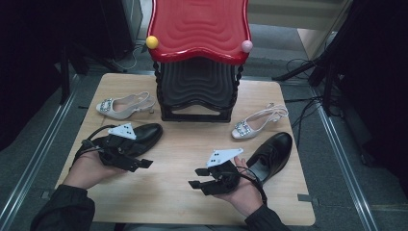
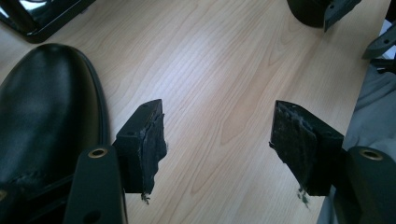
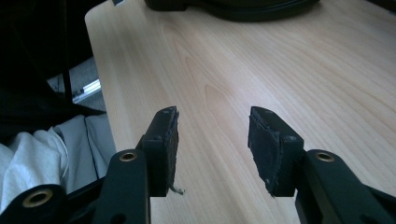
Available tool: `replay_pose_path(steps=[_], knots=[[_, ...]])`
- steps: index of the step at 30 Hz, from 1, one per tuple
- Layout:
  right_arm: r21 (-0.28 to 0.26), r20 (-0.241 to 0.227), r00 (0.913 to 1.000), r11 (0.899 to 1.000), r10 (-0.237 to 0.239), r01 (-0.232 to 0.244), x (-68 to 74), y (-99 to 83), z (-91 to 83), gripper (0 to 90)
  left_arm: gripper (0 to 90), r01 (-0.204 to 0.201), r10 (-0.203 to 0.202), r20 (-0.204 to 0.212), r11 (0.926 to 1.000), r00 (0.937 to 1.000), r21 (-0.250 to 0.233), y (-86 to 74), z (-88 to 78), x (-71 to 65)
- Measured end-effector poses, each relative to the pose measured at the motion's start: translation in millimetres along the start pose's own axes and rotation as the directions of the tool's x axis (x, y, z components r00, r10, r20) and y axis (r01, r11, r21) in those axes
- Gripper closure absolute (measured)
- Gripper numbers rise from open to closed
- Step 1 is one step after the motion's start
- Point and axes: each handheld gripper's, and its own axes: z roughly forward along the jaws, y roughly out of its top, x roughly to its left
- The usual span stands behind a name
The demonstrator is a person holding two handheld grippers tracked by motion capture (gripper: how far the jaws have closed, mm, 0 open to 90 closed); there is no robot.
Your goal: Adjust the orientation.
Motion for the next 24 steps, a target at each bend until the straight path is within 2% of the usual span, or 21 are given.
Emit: replay_pose_path(steps=[3,7,10,14,18,20,24], knots=[[0.02,-0.007,0.9999,1.0,-0.012,0.012,2.4,0.5,3.8,53.0,35.0,0.006,-0.006,-0.006,1.0,1.0,0.004,-2.6,-3.8,1.8],[0.003,-0.023,0.9996,1.0,-0.015,0.015,3.8,2.1,5.3,50.5,35.0,0.018,-0.018,-0.015,0.9998,0.9997,0.005,-6.6,-9.0,5.0],[0.003,-0.021,0.9994,1.0,-0.027,0.027,5.0,1.7,7.3,50.9,35.0,0.033,-0.032,-0.037,0.9993,0.9988,0.017,-10.4,-12.9,8.3],[-0.012,-0.01,0.9994,0.999,-0.034,0.033,4.4,2.2,7.8,52.5,35.3,0.056,-0.056,-0.044,0.9984,0.9975,0.0,-15.6,-20.5,12.3],[-0.018,0.006,0.9996,0.999,-0.029,0.029,5.4,3.4,7.0,53.5,35.4,0.078,-0.077,-0.074,0.9969,0.9943,0.013,-20.9,-26.3,16.5],[-0.025,0.029,0.999,0.999,-0.035,0.036,5.5,3.9,6.9,54.3,35.4,0.086,-0.084,-0.09,0.996,0.9924,0.024,-23.6,-28.5,18.4],[-0.011,0.022,0.9989,0.999,-0.042,0.042,6.2,4.9,8.6,55.2,35.4,0.103,-0.1,-0.103,0.9945,0.9896,0.021,-28.3,-33.5,21.5]])
